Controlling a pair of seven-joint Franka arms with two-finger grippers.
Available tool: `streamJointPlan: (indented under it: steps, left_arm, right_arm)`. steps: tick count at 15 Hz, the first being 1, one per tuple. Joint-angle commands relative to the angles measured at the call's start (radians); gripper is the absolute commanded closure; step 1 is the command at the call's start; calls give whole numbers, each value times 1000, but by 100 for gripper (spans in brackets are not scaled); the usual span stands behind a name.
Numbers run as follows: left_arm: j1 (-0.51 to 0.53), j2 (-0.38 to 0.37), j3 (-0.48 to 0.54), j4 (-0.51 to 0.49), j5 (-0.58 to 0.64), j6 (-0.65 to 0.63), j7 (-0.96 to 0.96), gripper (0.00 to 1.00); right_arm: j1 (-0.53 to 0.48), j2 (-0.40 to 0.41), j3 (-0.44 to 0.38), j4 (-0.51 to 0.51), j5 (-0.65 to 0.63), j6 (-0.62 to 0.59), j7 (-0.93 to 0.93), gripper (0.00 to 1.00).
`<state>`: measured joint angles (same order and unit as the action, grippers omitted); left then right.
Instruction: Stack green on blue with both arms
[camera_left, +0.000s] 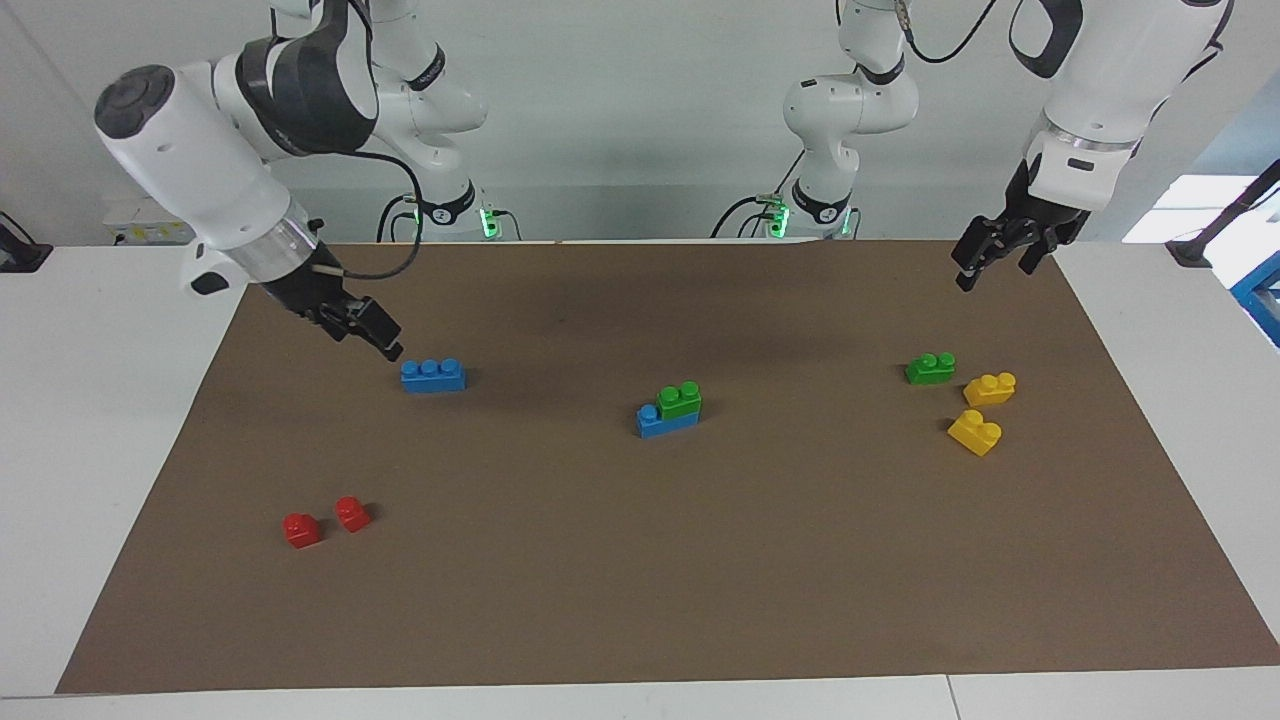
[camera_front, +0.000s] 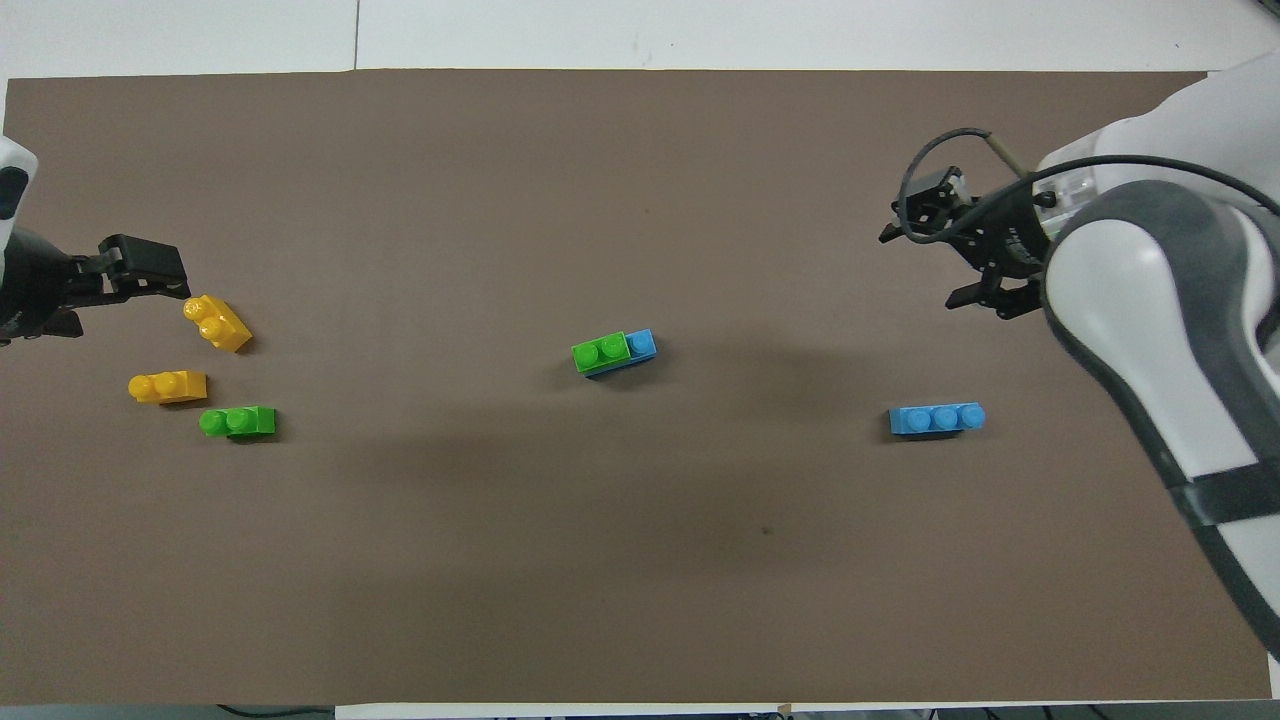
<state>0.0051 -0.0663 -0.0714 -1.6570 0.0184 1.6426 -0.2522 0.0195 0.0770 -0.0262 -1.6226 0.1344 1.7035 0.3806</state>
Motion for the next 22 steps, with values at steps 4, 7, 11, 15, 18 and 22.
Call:
streamJointPlan:
  steps: [4, 7, 11, 15, 18, 22]
  left_arm:
    - [10, 40, -2, 79, -14, -108, 180, 0]
    - [12, 43, -2, 85, -46, -156, 177, 0]
    - [25, 57, -4, 146, -57, -242, 177, 0]
    - [35, 54, -5, 149, -55, -248, 177, 0]
    - [33, 54, -4, 149, -52, -247, 177, 0]
    - [33, 54, -4, 149, -57, -242, 177, 0]
  right_arm:
    - [-4, -146, 11, -28, -114, -146, -190, 0]
    - [-36, -154, 12, -36, -113, -130, -206, 0]
    - [-47, -112, 11, -2, -122, -128, -201, 0]
    - [-49, -114, 11, -3, -124, -131, -201, 0]
    - [-43, -115, 11, -8, -144, -127, -200, 0]
    - [-43, -118, 12, -16, -177, -122, -201, 0]
